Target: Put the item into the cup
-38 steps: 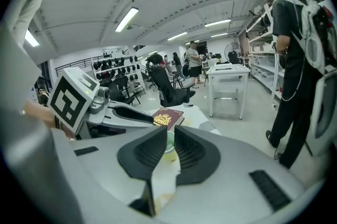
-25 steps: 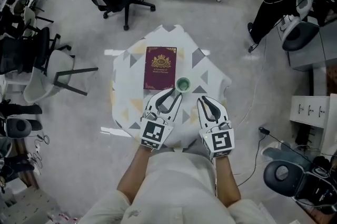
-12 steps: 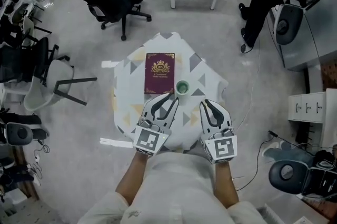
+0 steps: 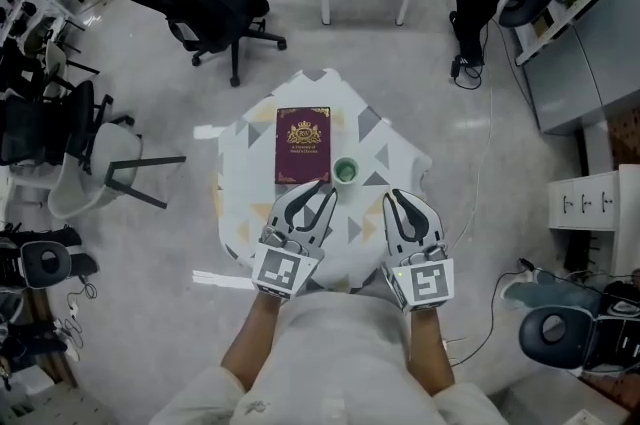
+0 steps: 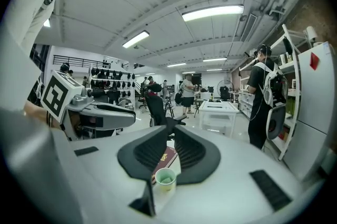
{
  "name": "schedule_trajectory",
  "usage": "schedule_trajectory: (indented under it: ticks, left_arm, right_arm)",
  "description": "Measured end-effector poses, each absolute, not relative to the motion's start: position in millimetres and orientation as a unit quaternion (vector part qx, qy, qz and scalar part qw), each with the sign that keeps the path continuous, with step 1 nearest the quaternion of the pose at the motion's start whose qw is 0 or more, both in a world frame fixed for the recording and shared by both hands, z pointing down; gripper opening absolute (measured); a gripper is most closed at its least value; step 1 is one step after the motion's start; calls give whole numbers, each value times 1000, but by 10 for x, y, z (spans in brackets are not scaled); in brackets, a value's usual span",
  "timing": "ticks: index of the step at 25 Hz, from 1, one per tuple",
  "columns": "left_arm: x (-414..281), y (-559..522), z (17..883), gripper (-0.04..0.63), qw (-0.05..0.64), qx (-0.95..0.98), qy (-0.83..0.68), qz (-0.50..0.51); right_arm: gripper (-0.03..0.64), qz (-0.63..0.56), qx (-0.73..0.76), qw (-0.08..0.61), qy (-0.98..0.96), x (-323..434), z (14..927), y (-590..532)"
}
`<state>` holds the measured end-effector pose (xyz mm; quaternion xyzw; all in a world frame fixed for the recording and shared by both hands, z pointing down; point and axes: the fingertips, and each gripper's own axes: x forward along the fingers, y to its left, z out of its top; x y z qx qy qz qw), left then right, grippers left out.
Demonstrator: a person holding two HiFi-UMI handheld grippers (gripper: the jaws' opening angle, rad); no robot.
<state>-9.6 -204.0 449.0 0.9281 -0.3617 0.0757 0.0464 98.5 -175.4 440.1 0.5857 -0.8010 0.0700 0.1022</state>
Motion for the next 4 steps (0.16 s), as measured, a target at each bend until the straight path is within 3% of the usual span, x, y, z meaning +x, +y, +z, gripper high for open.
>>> schedule_trajectory:
  ticks: [4]
  left_arm:
    - [-72,-2054,4433,97,38,929,-362,67]
  right_arm:
    - [48,57,577,98,-809,960,4371,-1769]
